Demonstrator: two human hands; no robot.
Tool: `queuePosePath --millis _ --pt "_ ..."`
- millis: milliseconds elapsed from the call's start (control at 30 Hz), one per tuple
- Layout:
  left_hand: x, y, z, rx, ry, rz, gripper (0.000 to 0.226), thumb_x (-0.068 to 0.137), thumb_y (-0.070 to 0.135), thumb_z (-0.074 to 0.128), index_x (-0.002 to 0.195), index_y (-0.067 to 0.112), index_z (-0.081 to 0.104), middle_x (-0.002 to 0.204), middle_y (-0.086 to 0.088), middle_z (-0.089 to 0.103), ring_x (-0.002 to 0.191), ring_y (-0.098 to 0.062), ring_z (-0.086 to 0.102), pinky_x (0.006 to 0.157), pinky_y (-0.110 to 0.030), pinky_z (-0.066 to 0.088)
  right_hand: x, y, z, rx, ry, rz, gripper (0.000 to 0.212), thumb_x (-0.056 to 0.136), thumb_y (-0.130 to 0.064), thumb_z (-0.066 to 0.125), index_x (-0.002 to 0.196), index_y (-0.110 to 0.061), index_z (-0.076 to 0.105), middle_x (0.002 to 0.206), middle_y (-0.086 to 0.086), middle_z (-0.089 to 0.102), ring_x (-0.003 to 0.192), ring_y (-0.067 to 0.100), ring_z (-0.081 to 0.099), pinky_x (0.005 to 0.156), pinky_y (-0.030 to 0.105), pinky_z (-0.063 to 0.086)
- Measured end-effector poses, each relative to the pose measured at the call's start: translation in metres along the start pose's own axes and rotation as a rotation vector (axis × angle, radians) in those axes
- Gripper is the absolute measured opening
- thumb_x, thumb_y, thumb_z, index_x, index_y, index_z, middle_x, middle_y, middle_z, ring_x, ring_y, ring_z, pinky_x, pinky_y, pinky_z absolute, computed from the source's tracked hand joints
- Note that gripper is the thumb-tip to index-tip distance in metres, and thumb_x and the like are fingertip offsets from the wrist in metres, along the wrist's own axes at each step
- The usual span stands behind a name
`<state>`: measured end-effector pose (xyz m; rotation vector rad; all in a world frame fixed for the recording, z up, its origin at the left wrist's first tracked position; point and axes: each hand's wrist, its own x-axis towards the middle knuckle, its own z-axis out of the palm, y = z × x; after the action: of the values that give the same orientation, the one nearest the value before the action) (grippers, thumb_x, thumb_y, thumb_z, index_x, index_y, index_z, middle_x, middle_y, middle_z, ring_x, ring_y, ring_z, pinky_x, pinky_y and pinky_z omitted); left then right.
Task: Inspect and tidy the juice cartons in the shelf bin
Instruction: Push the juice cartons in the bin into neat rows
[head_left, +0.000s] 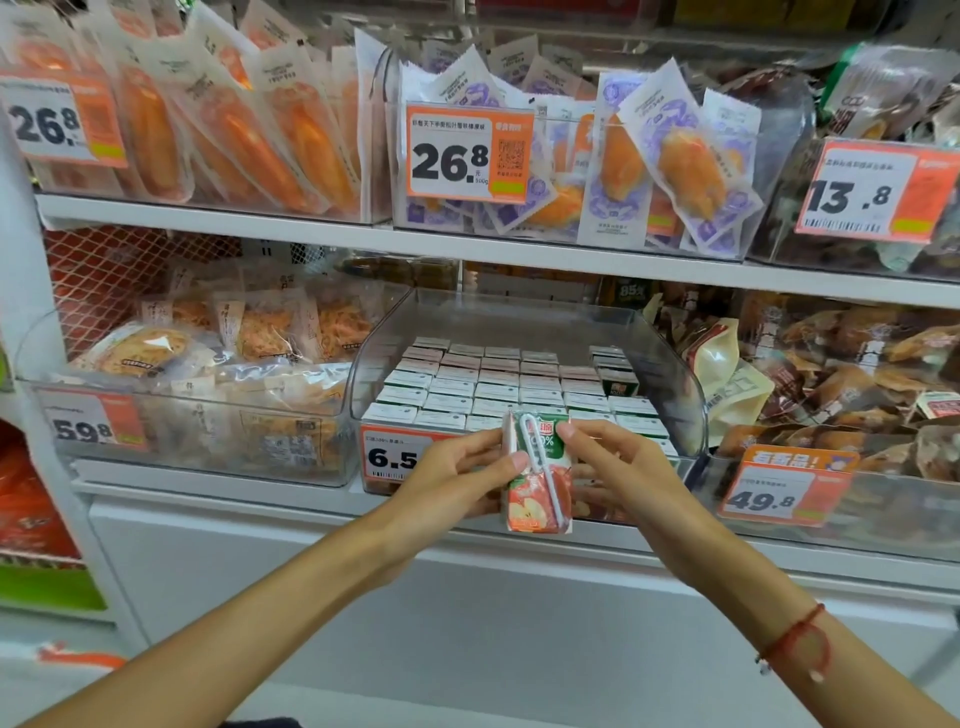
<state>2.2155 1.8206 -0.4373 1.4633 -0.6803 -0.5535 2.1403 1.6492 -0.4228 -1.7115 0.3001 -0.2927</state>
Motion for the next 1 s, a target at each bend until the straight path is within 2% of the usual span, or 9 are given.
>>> queuePosePath --millis 167,233,367,500,600,667,800,900,1000 --pt "0.003 -0.001 -0.001 -0.128 0.066 0.015 0.027 0.101 0.021 0.051 0.126 0.022 0.061 0.11 0.002 0.074 0.1 -0.014 0.071 0.078 -0.02 0.056 -0.006 -0.003 0.001 0.038 -0.269 0.008 0.032 0.083 -0.034 0.065 0.112 -0.02 0.068 0.102 0.002 0.076 0.097 0.016 0.072 0.08 0.022 0.057" --pt "0.003 0.0 -0.001 -0.145 0.151 0.047 0.025 0.098 0.02 0.055 0.122 0.024 0.063 0.106 0.003 0.076 0.096 -0.013 0.072 0.072 -0.018 0.056 -0.007 -0.002 0.005 0.027 -0.22 -0.035 0.021 0.086 -0.027 0.067 0.107 -0.024 0.069 0.097 0.0 0.076 0.093 0.013 0.072 0.079 0.02 0.057" --pt "0.004 -0.005 0.001 -0.075 0.354 0.097 0.022 0.092 0.013 0.065 0.11 0.024 0.069 0.096 0.005 0.077 0.087 -0.01 0.074 0.067 -0.019 0.057 -0.008 -0.001 0.013 -0.163 -0.003 -0.157 0.023 0.08 -0.032 0.076 0.102 -0.029 0.069 0.077 -0.011 0.073 0.07 0.007 0.071 0.065 0.022 0.057" --pt "0.003 -0.003 0.01 -0.183 0.276 0.035 0.016 0.096 0.018 0.058 0.095 0.024 0.072 0.089 0.003 0.078 0.082 -0.012 0.074 0.064 -0.018 0.056 -0.013 0.001 0.02 -0.479 0.198 -0.357 0.03 0.068 -0.04 0.083 0.093 -0.036 0.067 0.069 -0.014 0.068 0.062 0.0 0.062 0.056 0.018 0.051" --pt "0.003 -0.008 0.012 -0.163 0.29 0.035 0.005 0.085 0.026 0.072 0.086 0.025 0.077 0.088 0.003 0.078 0.084 -0.013 0.074 0.071 -0.024 0.058 -0.014 0.006 0.025 -0.532 0.169 -0.427 0.032 0.067 -0.035 0.085 0.091 -0.037 0.064 0.071 -0.02 0.065 0.066 0.001 0.059 0.056 0.017 0.049" --pt "0.003 -0.01 0.008 -0.104 0.342 0.037 0.015 0.08 0.028 0.077 0.094 0.024 0.076 0.092 0.006 0.077 0.09 -0.013 0.073 0.083 -0.031 0.058 -0.012 0.006 0.023 -0.47 0.054 -0.379 0.031 0.072 -0.031 0.084 0.093 -0.039 0.064 0.081 -0.024 0.066 0.072 0.002 0.061 0.063 0.018 0.052" --pt "0.004 -0.005 0.001 -0.167 0.269 -0.007 0.022 0.089 0.028 0.068 0.109 0.019 0.07 0.097 0.003 0.077 0.089 -0.013 0.074 0.073 -0.022 0.059 -0.008 0.001 0.011 -0.218 -0.216 -0.08 0.021 0.087 -0.03 0.07 0.107 -0.036 0.066 0.097 -0.013 0.072 0.09 0.001 0.068 0.082 0.02 0.055" --pt "0.003 0.0 -0.002 -0.186 0.173 -0.015 0.03 0.092 0.036 0.061 0.116 0.019 0.068 0.102 0.001 0.076 0.094 -0.014 0.073 0.074 -0.019 0.058 -0.009 0.0 0.007 -0.115 -0.345 0.059 0.031 0.091 -0.039 0.061 0.12 -0.027 0.063 0.11 -0.008 0.073 0.103 0.004 0.067 0.094 0.025 0.052" --pt "0.001 0.003 0.0 -0.19 0.179 0.021 0.032 0.089 0.041 0.059 0.112 0.021 0.069 0.1 0.003 0.077 0.094 -0.012 0.073 0.072 -0.017 0.057 -0.01 -0.002 0.014 -0.048 -0.281 -0.002 0.041 0.085 -0.039 0.065 0.122 -0.02 0.064 0.105 -0.006 0.075 0.099 0.005 0.069 0.084 0.018 0.054"
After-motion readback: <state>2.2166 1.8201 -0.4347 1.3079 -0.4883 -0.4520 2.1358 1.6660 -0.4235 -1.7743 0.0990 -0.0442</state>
